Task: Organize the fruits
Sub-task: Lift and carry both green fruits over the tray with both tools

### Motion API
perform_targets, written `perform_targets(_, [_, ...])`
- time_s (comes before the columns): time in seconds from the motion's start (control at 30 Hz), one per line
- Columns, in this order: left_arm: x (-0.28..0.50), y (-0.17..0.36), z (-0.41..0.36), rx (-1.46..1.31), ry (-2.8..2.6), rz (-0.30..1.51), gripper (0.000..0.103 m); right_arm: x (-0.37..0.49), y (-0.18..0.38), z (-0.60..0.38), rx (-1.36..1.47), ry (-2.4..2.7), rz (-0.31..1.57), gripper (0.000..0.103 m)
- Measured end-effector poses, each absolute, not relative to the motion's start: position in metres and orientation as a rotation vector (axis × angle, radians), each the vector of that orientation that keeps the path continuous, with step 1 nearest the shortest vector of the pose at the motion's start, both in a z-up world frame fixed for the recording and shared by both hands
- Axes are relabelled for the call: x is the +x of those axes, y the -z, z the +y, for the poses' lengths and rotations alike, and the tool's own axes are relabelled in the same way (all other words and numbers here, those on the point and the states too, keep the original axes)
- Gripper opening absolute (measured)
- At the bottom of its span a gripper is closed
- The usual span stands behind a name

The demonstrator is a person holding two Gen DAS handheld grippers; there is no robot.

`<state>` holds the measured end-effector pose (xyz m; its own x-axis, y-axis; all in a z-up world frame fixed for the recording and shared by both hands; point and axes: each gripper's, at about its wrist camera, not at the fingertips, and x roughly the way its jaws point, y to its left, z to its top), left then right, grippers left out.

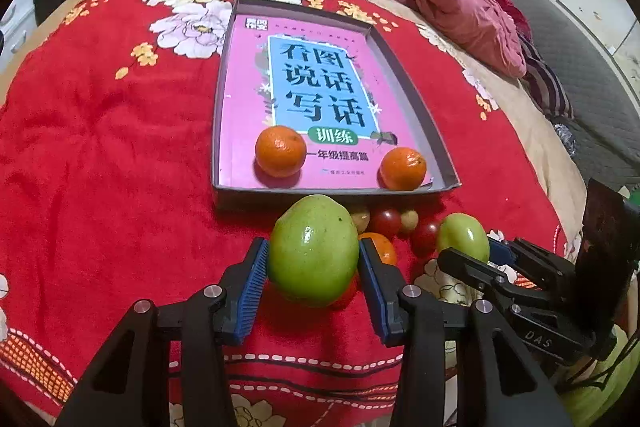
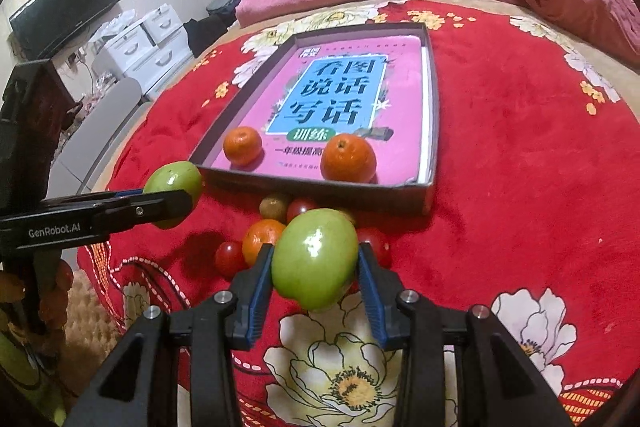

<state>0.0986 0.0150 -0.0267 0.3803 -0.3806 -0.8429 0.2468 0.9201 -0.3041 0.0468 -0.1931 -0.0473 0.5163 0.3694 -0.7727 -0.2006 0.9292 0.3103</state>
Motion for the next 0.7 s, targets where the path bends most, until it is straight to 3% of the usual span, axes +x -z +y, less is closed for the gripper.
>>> perform_targets(0.7, [0.099,0.000,-0.007,-0.135,0.439,1.067,0.046,0.054,0.019,-0.218,0.215,-0.292,0.891,0.041])
